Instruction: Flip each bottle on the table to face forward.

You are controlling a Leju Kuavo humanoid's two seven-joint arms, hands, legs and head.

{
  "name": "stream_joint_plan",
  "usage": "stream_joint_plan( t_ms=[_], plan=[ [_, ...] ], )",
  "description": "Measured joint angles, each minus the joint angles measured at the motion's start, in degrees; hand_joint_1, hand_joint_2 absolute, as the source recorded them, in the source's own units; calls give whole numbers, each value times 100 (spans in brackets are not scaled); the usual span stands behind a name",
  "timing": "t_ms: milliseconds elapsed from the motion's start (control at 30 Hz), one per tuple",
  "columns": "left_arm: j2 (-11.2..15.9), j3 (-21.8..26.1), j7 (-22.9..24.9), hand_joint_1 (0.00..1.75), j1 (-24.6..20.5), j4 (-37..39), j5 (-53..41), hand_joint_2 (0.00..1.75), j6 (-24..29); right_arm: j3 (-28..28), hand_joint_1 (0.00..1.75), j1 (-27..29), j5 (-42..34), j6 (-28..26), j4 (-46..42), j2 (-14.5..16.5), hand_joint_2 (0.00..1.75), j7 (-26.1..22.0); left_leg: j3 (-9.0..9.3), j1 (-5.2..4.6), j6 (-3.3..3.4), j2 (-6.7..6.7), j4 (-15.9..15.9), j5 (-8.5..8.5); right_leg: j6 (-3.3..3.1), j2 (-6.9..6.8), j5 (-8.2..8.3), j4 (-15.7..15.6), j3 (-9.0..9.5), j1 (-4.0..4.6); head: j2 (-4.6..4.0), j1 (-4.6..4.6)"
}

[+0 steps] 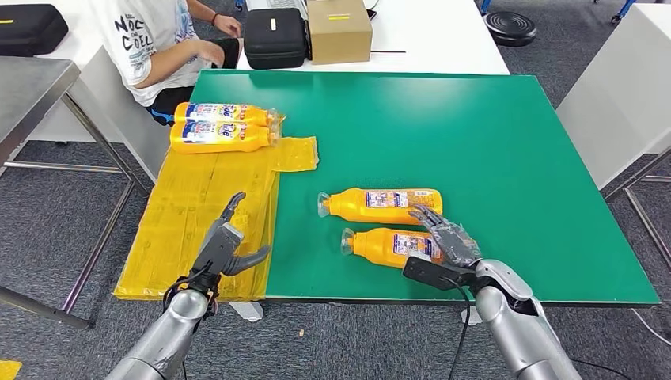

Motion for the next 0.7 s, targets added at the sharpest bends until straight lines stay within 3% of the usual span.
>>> stream_joint_plan(
  t_ms=[700],
  plan=[
    [2,28,-24,0,49,-22,-15,175,214,150,0,2,105,-103,-604,-80,175,272,-2,1,-1,-2,-1,-1,0,0,-1,0,-2,0,0,-1]
  ],
)
